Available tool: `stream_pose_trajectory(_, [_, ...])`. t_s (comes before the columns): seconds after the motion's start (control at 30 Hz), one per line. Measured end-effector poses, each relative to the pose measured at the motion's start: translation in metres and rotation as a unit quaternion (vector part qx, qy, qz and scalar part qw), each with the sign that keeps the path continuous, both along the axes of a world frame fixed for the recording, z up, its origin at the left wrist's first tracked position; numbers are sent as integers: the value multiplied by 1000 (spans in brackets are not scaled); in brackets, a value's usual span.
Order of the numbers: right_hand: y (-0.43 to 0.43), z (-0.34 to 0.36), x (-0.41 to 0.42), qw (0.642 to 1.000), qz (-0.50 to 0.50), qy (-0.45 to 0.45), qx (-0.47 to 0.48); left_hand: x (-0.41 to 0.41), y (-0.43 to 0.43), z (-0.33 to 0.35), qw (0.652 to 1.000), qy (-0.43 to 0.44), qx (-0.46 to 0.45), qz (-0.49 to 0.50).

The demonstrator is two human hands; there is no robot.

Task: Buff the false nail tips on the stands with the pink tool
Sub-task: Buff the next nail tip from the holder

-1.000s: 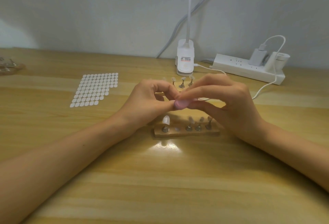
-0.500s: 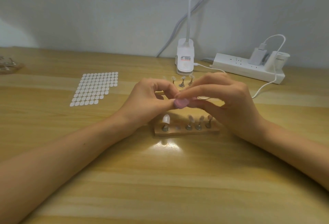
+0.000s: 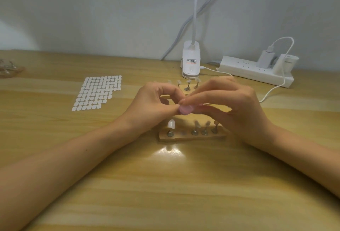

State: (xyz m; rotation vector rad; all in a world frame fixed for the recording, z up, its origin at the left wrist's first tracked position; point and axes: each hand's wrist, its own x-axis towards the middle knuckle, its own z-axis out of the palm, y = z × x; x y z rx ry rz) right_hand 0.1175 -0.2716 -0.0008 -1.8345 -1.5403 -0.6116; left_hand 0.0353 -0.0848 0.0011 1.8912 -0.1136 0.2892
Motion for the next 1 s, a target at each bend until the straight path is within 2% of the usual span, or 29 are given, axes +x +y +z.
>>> stream_pose_trajectory(0.13, [-3, 4, 6, 998, -23, 50, 23, 1, 1, 0, 1000, 1, 4, 5])
stream_pose_trajectory(0.23, [-1, 0, 0, 1000, -2, 20, 7, 2, 2, -2, 1000, -5, 0, -3])
stream_pose_trajectory(0.37, [-3, 3, 6, 997, -25, 66, 29, 2, 2, -3, 1000, -4, 1, 3])
stream_pose_trajectory(0.5, [0, 2, 1, 999, 5, 38, 17, 2, 3, -3, 1000, -6, -1, -4])
stream_pose_trajectory(0.63, [-2, 3, 6, 997, -24, 73, 30, 1, 2, -2, 1000, -4, -7, 3])
stream_pose_trajectory(0.73, [1, 2, 0, 996, 17, 84, 25, 0, 0, -1, 1000, -8, -9, 0])
stream_pose_trajectory(0.8, [0, 3, 3, 995, 11, 96, 26, 0, 0, -1, 1000, -5, -8, 4])
stream_pose_trajectory(0.87, [-2, 4, 5, 995, -8, 95, 33, 0, 1, -1, 1000, -8, -9, 4])
stream_pose_trajectory(1.0, [2, 2, -1, 996, 26, 79, 25, 2, 1, -2, 1000, -12, -19, -5])
